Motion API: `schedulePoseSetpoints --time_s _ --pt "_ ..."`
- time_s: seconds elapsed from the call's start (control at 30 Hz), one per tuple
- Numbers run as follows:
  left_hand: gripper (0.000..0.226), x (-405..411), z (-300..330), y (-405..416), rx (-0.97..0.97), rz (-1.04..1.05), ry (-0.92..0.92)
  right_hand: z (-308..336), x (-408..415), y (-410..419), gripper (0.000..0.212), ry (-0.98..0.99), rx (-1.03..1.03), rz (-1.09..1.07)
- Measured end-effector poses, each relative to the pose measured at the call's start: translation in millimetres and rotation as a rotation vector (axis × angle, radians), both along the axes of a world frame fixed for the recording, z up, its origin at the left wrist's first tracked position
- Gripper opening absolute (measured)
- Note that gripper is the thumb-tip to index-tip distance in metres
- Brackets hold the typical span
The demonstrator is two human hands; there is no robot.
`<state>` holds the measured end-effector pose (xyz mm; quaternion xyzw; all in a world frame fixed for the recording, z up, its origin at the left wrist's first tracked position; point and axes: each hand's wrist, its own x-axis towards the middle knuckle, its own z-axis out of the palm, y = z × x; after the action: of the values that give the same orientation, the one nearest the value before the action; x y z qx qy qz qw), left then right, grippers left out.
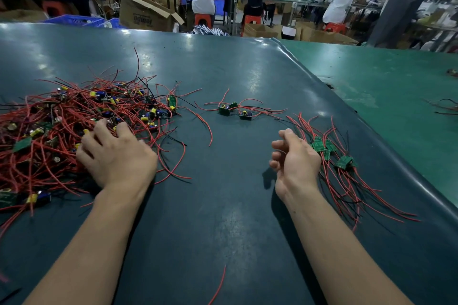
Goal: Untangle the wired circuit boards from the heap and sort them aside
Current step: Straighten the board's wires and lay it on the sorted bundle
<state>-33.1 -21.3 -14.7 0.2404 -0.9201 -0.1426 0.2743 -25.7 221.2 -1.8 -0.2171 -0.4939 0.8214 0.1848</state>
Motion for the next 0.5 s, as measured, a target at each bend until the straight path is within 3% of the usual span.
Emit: schedulePoseSetpoints --time_s 0.27,0.5 --pt "0.020 -6 0 -17 0.132 0.006 0.090 -3 0 -3 0.018 0.005 0.129 0.075" --pt "0.028 -9 1 -21 0.225 0.004 0.254 -3 3 -7 0.015 0.029 0.233 0.136"
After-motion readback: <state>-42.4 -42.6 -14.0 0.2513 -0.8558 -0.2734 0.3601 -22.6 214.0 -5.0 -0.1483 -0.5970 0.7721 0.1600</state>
